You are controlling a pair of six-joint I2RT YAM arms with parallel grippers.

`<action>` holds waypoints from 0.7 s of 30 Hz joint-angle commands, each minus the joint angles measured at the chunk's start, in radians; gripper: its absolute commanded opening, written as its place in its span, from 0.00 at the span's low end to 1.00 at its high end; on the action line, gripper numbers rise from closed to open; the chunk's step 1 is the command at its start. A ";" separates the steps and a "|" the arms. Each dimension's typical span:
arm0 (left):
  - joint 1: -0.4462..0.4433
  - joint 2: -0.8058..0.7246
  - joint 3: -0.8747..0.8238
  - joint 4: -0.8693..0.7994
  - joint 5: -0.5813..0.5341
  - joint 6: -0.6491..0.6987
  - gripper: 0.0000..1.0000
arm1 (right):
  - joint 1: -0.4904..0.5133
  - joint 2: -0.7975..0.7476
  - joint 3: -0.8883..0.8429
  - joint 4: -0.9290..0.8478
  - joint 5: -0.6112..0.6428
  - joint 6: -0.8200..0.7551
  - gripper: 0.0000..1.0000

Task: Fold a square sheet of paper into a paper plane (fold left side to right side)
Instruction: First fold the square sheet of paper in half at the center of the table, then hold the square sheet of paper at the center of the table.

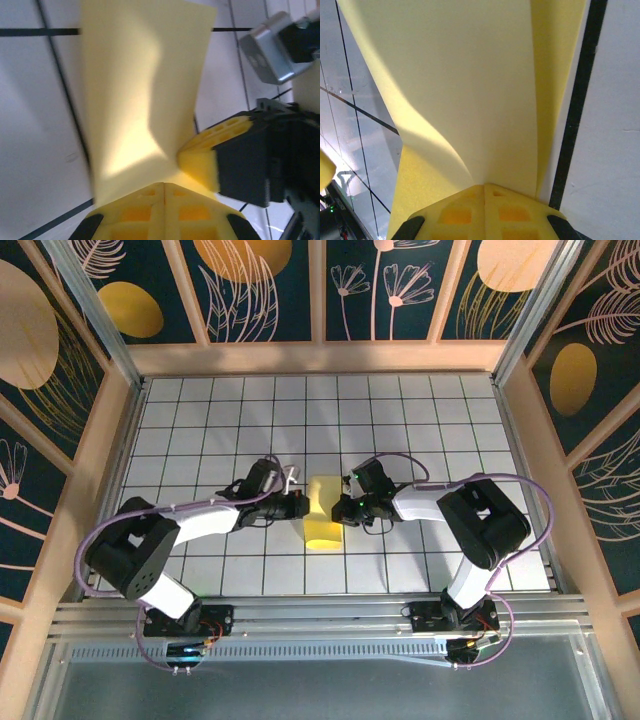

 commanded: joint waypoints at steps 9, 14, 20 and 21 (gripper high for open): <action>-0.029 0.169 0.080 -0.050 0.005 0.030 0.00 | 0.013 0.080 -0.035 -0.176 0.145 -0.028 0.00; -0.031 0.210 0.079 -0.069 -0.003 0.029 0.00 | 0.015 0.082 -0.044 -0.165 0.140 -0.022 0.00; -0.034 0.227 0.063 -0.072 -0.018 0.020 0.00 | 0.018 0.079 -0.034 -0.156 0.118 -0.025 0.00; -0.034 0.229 0.062 -0.075 -0.021 0.019 0.00 | 0.018 0.073 -0.028 -0.152 0.113 -0.026 0.00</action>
